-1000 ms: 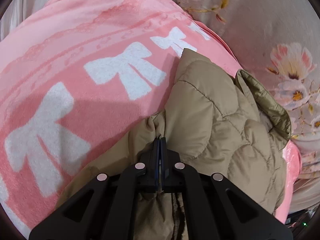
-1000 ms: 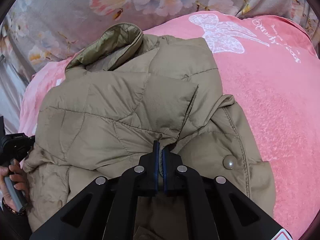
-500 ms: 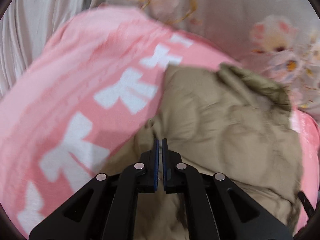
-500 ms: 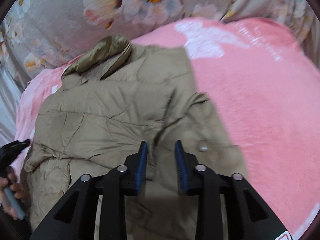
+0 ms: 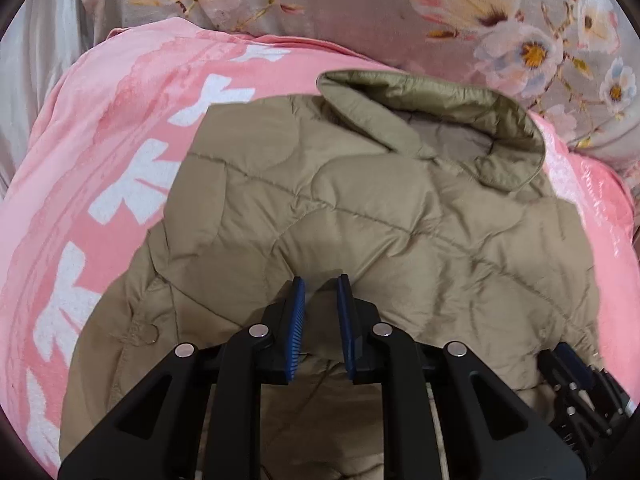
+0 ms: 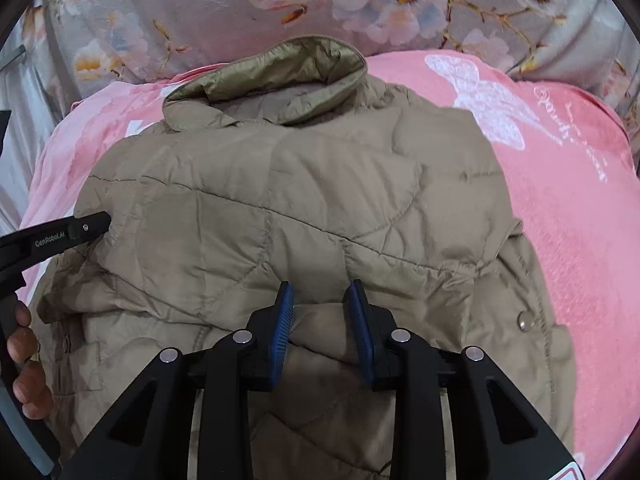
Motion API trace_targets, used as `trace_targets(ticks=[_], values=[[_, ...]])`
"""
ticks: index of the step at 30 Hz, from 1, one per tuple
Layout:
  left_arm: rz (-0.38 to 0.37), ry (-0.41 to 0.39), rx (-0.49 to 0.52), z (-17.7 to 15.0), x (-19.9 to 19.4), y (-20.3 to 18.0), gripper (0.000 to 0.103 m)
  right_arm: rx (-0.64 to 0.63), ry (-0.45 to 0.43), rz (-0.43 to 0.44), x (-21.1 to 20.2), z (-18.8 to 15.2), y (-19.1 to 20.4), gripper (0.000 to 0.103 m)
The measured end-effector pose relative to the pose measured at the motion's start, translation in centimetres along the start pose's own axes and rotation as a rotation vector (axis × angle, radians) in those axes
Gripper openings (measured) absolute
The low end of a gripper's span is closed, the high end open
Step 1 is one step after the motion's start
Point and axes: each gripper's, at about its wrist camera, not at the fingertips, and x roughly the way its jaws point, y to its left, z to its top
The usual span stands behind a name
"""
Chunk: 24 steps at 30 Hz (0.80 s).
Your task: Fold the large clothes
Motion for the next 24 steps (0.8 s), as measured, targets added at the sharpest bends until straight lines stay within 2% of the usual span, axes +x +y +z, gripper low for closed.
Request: trace_targets(ticks=[8,14,15,17,19,21,24], values=[[0.062,-0.059,0.04,-2.3,1.3,-0.7,0.016,-0.023,-0.02,-0.011,0.8,-0.7,0.3,0.025],[0.081,-0.083,0.061,-2.4,1.5,-1.0,0.016,-0.032,-0.029,-0.001,0.6,-0.7,0.3,0.027],[0.062,-0.08,0.055,-2.4,1.1,-0.8,0.016,-0.031,-0.024,0.009,0.3,-0.6,0.1,0.029],[-0.035,-0.047,0.014,-1.8,0.0,0.2,0.016,-0.017,-0.033,0.044,-1.1,0.0,-0.6,0.037],[-0.229,-0.042,-0.094,0.1,-1.8,2.1,0.02,0.019,-0.069,0.094,-2.5,1.4,-1.5,0.041],[-0.299,-0.067,-0.166,2.9,-3.0,2.9,0.039,0.073,-0.088,0.163,-3.3,4.0,-2.4,0.047],[-0.363,-0.064,-0.183,7.0,-2.2,1.9,0.04,0.164,-0.104,0.262,-2.5,8.1,-3.6,0.049]])
